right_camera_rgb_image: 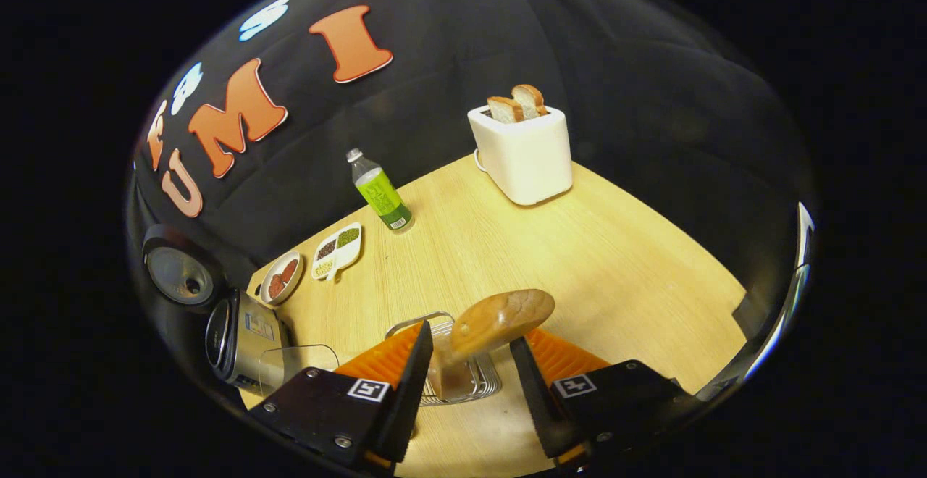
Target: Close the left gripper, press the button to open the rice cooker; take a wooden spoon from the chopstick holder with the right hand, scoop a spoonful of rice and pour it into the rice cooker, then put the wooden spoon back into the chopstick holder.
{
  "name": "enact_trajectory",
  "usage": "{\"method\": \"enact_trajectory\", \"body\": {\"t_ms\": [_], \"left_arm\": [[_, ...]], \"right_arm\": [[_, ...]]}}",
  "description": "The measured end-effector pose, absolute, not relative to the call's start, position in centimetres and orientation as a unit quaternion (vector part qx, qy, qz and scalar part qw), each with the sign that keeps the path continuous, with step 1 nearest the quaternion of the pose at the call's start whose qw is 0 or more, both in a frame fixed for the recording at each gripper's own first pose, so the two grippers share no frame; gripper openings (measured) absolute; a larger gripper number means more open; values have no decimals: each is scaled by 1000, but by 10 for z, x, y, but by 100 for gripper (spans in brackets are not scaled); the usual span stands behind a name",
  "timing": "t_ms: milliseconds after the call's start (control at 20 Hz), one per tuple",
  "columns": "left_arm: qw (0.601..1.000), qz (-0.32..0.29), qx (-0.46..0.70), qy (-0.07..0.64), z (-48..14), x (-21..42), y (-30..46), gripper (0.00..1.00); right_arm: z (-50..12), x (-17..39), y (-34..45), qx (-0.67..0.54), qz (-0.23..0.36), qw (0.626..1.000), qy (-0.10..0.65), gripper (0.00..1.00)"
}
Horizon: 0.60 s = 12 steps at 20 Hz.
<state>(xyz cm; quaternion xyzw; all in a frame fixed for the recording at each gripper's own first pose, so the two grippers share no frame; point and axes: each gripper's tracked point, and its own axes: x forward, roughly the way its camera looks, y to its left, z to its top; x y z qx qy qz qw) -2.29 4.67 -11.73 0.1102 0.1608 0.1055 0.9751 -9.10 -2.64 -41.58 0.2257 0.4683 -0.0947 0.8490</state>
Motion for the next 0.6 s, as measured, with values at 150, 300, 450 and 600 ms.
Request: {"method": "enact_trajectory", "body": {"t_ms": [150,300,450,600], "left_arm": [[974,106,116,161,-117,-32,43,85],[973,110,119,162,-116,-39,45,85],[973,110,122,162,-119,-42,48,93],[974,104,125,157,-120,-40,50,96]], "right_arm": [[-418,-88,-23,241,-104,847,461,43],[-418,-89,-18,235,-112,851,456,25],[-412,-86,-9,250,-119,848,453,19],[-410,-89,-4,238,-121,846,462,13]]}}
